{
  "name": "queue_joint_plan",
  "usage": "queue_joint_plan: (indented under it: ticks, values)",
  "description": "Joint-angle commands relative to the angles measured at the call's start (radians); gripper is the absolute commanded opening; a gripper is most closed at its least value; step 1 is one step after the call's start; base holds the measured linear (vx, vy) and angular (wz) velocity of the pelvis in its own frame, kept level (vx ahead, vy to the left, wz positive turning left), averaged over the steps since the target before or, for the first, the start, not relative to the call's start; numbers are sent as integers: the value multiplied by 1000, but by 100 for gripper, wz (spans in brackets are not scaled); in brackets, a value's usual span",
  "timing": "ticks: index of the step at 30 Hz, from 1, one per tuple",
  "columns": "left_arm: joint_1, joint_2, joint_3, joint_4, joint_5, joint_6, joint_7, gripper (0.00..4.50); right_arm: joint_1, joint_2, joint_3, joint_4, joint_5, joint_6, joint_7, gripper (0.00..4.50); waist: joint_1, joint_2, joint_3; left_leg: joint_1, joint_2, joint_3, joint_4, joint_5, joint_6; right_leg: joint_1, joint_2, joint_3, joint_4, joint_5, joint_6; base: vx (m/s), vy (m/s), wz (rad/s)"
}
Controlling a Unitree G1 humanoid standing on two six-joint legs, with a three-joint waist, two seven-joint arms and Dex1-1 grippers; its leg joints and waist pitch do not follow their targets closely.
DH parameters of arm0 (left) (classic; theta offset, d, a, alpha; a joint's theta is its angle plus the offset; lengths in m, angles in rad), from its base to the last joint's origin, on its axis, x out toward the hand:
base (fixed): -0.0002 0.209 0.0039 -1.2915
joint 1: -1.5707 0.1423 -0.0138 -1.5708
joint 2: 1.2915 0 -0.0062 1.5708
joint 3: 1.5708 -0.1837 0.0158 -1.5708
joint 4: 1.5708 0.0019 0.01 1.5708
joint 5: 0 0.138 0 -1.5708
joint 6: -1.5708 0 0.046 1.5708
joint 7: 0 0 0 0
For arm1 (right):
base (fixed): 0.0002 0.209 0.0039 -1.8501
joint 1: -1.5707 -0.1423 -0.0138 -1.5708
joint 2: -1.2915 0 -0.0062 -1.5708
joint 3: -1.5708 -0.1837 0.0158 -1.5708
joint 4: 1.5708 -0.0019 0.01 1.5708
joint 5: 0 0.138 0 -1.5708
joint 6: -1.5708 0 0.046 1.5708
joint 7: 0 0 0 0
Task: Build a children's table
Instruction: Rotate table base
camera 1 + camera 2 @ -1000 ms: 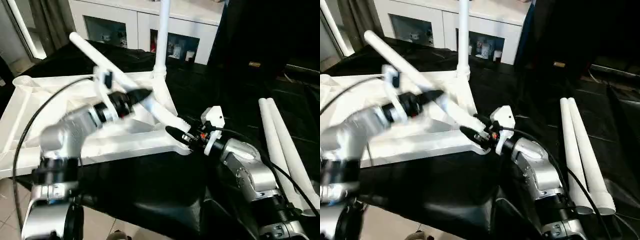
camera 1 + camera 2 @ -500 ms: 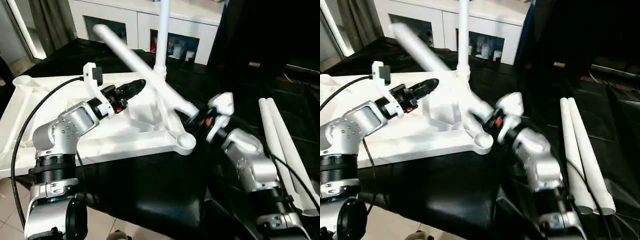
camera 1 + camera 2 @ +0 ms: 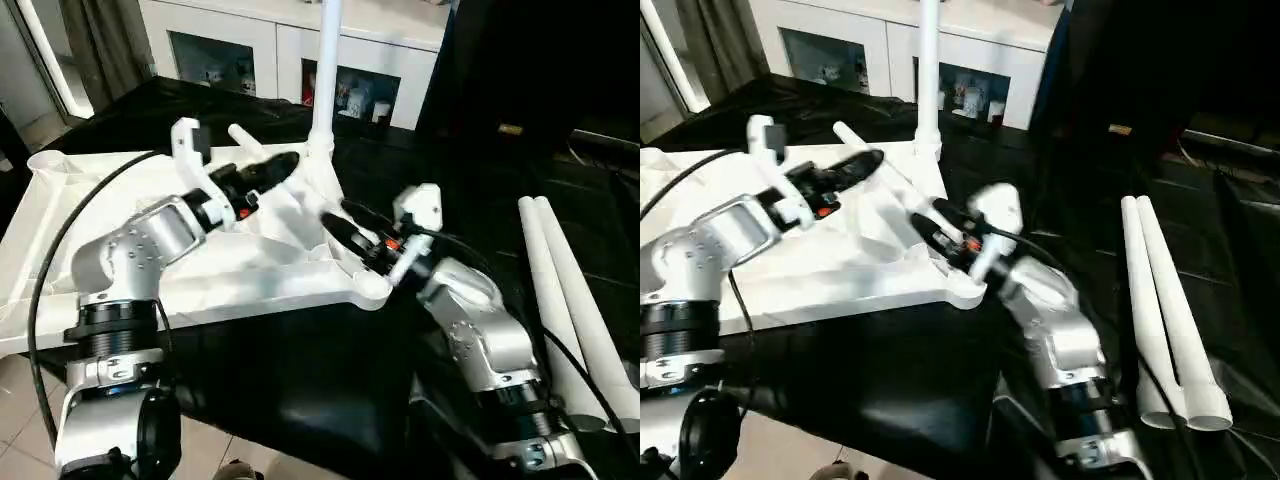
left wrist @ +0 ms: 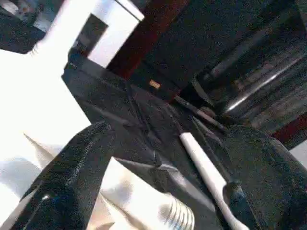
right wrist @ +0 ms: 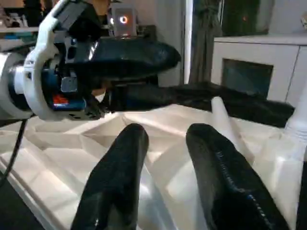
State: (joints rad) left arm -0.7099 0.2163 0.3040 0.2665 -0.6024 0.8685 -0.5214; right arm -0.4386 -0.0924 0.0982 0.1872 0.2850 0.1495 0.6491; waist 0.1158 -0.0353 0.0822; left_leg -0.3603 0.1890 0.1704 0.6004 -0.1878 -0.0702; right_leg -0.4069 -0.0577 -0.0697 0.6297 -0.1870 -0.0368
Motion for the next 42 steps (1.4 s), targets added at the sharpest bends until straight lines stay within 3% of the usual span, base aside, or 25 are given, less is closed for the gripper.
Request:
queue_joint_plan:
  ticks: [1,4,6,8,9,10,13,14,15,16,19,20,21,23,25,27,28,29,35,40,41,42]
  values:
    - [21,27,-47,-1,38,-19,-22,442,6,-24,-2,47,-55,-15,-39,137,2,13,-84,3,33,-13,-69,-130,-6,64,-83,55,-76,-149,-173,0,0,0]
    - [49,50,-99,-24,85,-60,-33,442,4,-21,-15,47,-40,11,-63,137,2,16,-85,6,35,-14,-70,-129,-7,63,-84,56,-75,-150,-163,0,0,0]
    - [88,97,-189,-49,186,-150,-51,450,-27,-5,-42,63,-40,31,-120,163,3,13,-84,5,38,-17,-73,-127,-3,63,-86,56,-78,-150,-155,0,0,0]
    - [99,109,-210,-54,211,-164,-49,450,-47,0,-56,77,-43,46,-150,174,-1,15,-85,9,39,-16,-73,-127,-10,60,-85,56,-73,-156,-151,0,0,0]
    - [105,124,-227,-53,238,-176,-28,450,-90,-3,-67,122,-59,70,-187,182,-4,4,-84,8,38,-13,-73,-129,-13,61,-84,57,-74,-164,-153,0,0,0]
    - [107,137,-238,-50,256,-182,-12,450,-133,-9,-69,169,-72,94,-201,196,-6,10,-83,8,35,-13,-74,-138,-22,60,-83,57,-73,-190,-153,0,0,0]
    - [110,142,-231,-40,258,-188,-2,450,-261,-14,-65,325,-87,159,-216,216,-8,13,-83,11,33,-11,-71,-154,-34,58,-84,57,-74,-208,-155,0,0,0]
    - [110,142,-230,-39,258,-188,-3,450,-267,-14,-64,332,-88,160,-215,227,-7,13,-83,9,33,-11,-71,-150,-35,58,-84,58,-73,-199,-158,0,0,0]
    - [115,149,-239,-45,263,-187,-8,450,-319,-10,-70,397,-78,187,-212,240,-6,2,-84,7,34,-8,-69,-131,-32,59,-84,59,-72,-165,-157,0,0,0]
    - [120,155,-248,-49,270,-192,-15,450,-354,-6,-76,439,-71,208,-211,250,-7,9,-87,7,34,-11,-71,-117,-30,60,-83,57,-64,-138,-172,0,0,0]
    - [143,175,-285,-83,288,-194,-47,450,-484,-1,-74,628,-88,202,-198,269,-11,10,-89,8,35,-9,-67,-119,-31,57,-84,56,-60,-121,-197,0,0,0]
    - [155,190,-308,-106,300,-193,-61,450,-537,2,-78,711,-94,198,-192,278,-11,0,-87,7,37,-6,-67,-100,-24,57,-85,57,-59,-91,-201,0,0,0]
    - [161,197,-319,-119,306,-192,-67,450,-563,4,-84,753,-94,198,-190,288,-13,3,-86,2,37,-9,-67,-93,-18,58,-86,56,-52,-85,-212,0,0,0]
    - [178,216,-344,-152,316,-185,-81,450,-617,8,-98,838,-94,205,-180,305,-15,-2,-82,-1,37,-6,-66,-72,-4,56,-85,58,-49,-55,-215,0,0,0]
    - [197,237,-365,-186,322,-179,-100,450,-670,8,-96,911,-112,201,-174,332,-15,-3,-76,2,39,-4,-66,-56,4,50,-82,57,-48,-33,-216,0,0,0]
    - [217,263,-388,-221,327,-170,-123,450,-715,10,-103,969,-114,212,-162,339,-20,-9,-74,-1,39,-5,-68,-56,4,53,-82,56,-47,-32,-220,0,0,0]
    - [223,272,-396,-232,328,-169,-130,450,-730,11,-104,989,-115,218,-158,345,-23,-7,-73,0,39,-6,-68,-71,0,52,-83,56,-48,-48,-222,0,0,0]
    - [234,281,-401,-249,325,-159,-140,450,-748,11,-96,1018,-124,221,-139,354,-25,-9,-65,1,40,-4,-70,-86,-2,48,-83,57,-53,-63,-217,0,0,0]
    - [264,315,-422,-307,310,-126,-182,450,-801,9,-14,1115,-231,219,-105,408,-34,-12,-57,1,42,-6,-73,-124,-26,45,-86,58,-56,-136,-212,0,0,0]
    - [275,326,-433,-333,307,-116,-194,450,-804,12,27,1143,-273,275,-41,408,-35,-10,-54,1,43,-8,-75,-123,-32,46,-83,59,-53,-104,-212,0,0,0]
    - [276,329,-436,-337,306,-115,-201,450,-795,10,70,1155,-311,305,16,408,-35,-9,-52,2,42,-7,-74,-123,-30,45,-82,59,-52,-98,-218,0,0,0]
    - [276,329,-436,-339,306,-113,-202,450,-794,9,74,1159,-320,311,26,408,-35,-9,-52,2,42,-7,-74,-123,-30,45,-82,59,-52,-98,-218,0,0,0]
